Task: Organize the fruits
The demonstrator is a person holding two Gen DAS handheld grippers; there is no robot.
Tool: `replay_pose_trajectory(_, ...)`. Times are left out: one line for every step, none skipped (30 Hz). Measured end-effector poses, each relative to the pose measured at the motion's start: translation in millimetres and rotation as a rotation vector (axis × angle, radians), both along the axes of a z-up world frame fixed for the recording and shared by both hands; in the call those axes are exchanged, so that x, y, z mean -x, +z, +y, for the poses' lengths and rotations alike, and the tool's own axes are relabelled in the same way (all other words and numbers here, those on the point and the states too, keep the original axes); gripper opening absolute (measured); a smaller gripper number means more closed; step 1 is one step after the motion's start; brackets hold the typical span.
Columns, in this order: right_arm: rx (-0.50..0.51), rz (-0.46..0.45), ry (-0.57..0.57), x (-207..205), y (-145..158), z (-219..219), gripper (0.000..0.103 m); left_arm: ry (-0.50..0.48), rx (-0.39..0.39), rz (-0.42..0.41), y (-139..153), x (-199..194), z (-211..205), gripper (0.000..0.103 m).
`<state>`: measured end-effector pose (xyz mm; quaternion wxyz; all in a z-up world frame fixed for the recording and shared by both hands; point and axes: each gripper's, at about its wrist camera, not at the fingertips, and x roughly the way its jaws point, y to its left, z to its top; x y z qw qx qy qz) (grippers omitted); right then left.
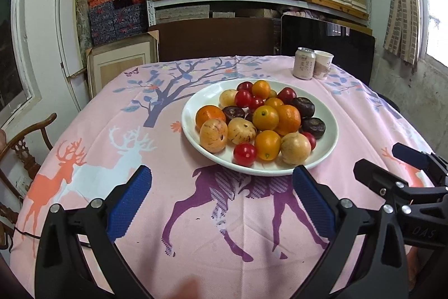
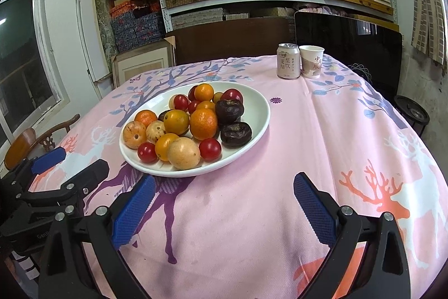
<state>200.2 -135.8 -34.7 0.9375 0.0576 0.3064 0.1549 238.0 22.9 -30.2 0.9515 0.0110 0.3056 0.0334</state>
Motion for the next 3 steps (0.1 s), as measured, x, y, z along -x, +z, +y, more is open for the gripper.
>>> replay_pose_trajectory(0.0, -0.001, 0.001, 0.0, 0.4, 0.3, 0.1, -0.002, 0.005, 0.003, -0.3, -0.2, 0.4, 0.099)
replay_pose_trajectory(0.003, -0.003, 0.002, 0.4, 1.0, 0.9, 0.1, -0.002, 0.007, 0.005, -0.5, -0.5, 0.6, 0.099)
replay_pose_trajectory(0.006, -0.003, 0.003, 0.3, 1.1, 1.2, 0.1, 0.0, 0.003, 0.006, -0.9, -0.9, 0.3, 0.099)
